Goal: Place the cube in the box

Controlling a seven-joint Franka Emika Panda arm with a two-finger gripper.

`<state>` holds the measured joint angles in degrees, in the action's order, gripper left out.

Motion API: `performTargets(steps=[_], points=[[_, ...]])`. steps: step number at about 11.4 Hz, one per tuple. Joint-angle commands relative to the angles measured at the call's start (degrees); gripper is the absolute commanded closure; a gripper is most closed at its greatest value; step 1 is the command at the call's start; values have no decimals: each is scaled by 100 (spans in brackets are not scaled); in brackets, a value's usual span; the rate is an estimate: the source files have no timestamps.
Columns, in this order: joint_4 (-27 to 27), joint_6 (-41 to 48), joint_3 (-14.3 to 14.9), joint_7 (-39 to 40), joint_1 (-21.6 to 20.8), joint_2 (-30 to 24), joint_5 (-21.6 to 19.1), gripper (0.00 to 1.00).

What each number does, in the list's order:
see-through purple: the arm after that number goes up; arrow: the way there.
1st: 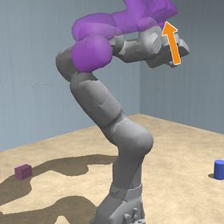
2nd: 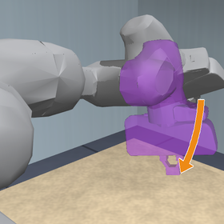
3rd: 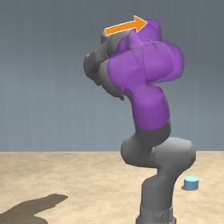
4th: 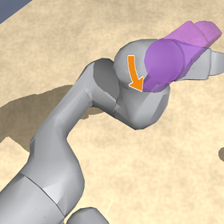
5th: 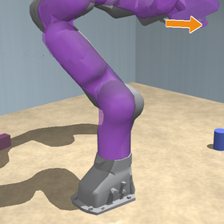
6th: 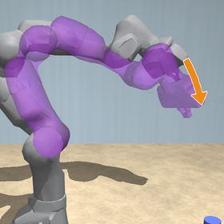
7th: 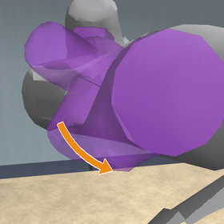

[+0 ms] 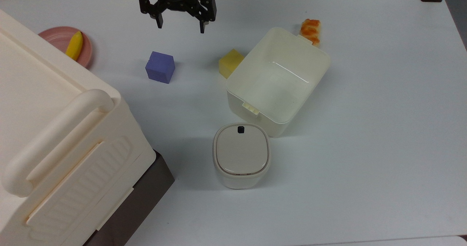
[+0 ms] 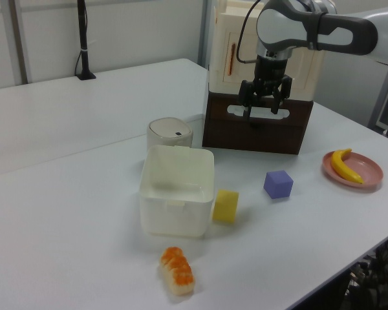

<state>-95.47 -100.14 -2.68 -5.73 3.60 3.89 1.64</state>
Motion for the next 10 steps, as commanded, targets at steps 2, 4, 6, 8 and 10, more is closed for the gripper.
performTargets(steps=[2,4,6,8,10], points=[[-129,-93,127,142,-105,-81,-85,0],[-130,-102,118,151,-105,-81,-94,0],[-130,-102,118,160,-105,-81,-94,0],[-147,-102,127,247,-87,-81,-94,0],[-191,-119,240,423,-105,-90,-94,0]])
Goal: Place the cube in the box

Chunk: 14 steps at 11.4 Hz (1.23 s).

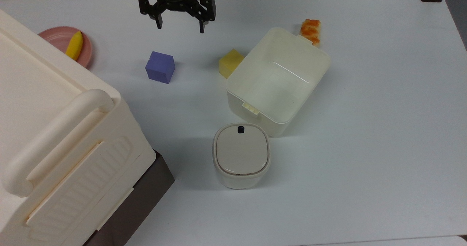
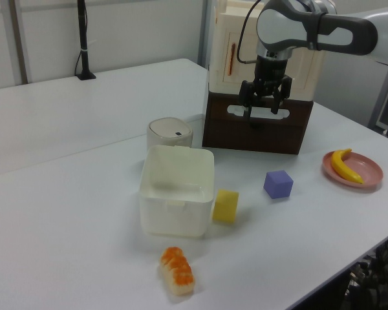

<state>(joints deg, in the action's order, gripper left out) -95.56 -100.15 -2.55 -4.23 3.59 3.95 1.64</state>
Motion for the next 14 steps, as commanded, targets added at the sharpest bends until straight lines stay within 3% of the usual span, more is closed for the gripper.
performTargets(steps=[1,3,7,14], points=[[-235,-145,316,291,-122,-104,-94,0],[-550,-277,492,439,-131,-122,-94,0],[-1840,-1636,580,449,-139,-140,-6,0],[-2072,-1754,774,615,-113,-105,248,0]])
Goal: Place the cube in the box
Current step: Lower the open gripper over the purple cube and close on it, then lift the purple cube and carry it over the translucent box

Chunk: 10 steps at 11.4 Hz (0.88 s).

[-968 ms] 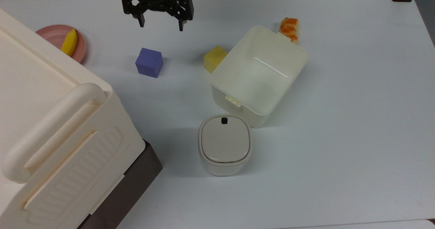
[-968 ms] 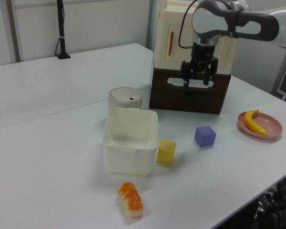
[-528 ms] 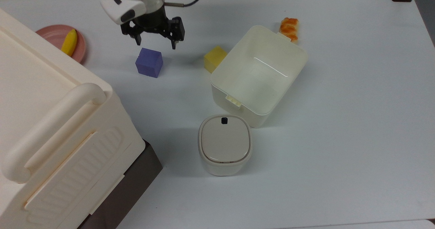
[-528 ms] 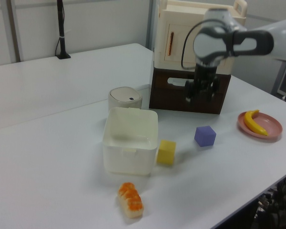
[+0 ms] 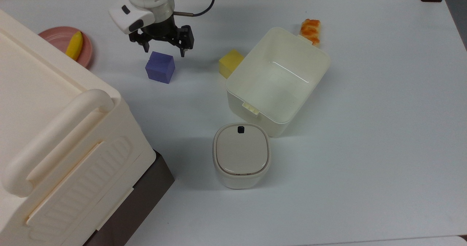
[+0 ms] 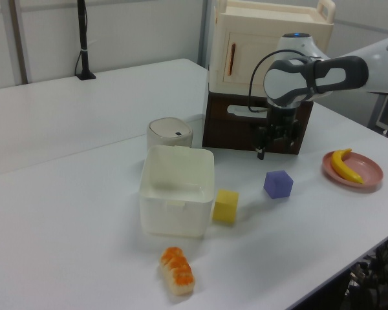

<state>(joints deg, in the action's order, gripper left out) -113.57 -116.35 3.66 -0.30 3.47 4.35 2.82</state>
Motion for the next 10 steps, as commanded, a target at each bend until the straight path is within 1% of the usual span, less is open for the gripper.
performTargets(steps=[1,3,5,7,8,9,10], points=[[-376,-195,222,276,-110,-119,262,0],[-569,-563,337,276,-136,100,438,0],[-579,-644,416,285,-136,293,465,0],[-588,-774,434,285,-145,557,623,0],[-596,-845,434,276,-145,593,615,0],[-597,-846,434,215,-171,697,615,9],[-588,-846,434,215,-180,716,623,36]])
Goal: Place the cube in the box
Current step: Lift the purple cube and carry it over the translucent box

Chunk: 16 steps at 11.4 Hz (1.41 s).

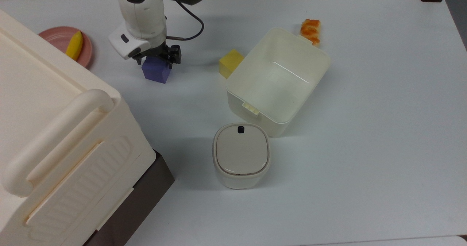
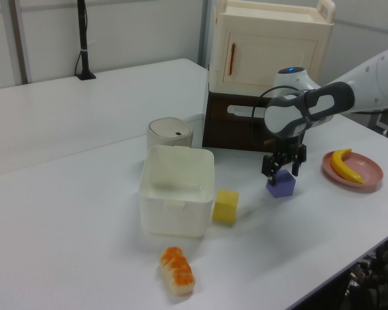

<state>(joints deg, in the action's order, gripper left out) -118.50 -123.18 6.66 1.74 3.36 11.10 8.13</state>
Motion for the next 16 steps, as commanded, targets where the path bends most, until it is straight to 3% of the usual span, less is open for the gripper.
performTargets(steps=[1,3,7,11,13,16], points=[[-77,-145,125,11,-195,33,92,63],[-59,-92,134,2,-195,-20,75,100],[624,873,125,125,-256,-380,-144,100],[1819,1560,108,-504,-1020,-372,-1075,100],[2207,1508,64,-1313,-1494,-302,-1156,100],[2314,1429,2,-2078,-2267,-258,-1156,100]])
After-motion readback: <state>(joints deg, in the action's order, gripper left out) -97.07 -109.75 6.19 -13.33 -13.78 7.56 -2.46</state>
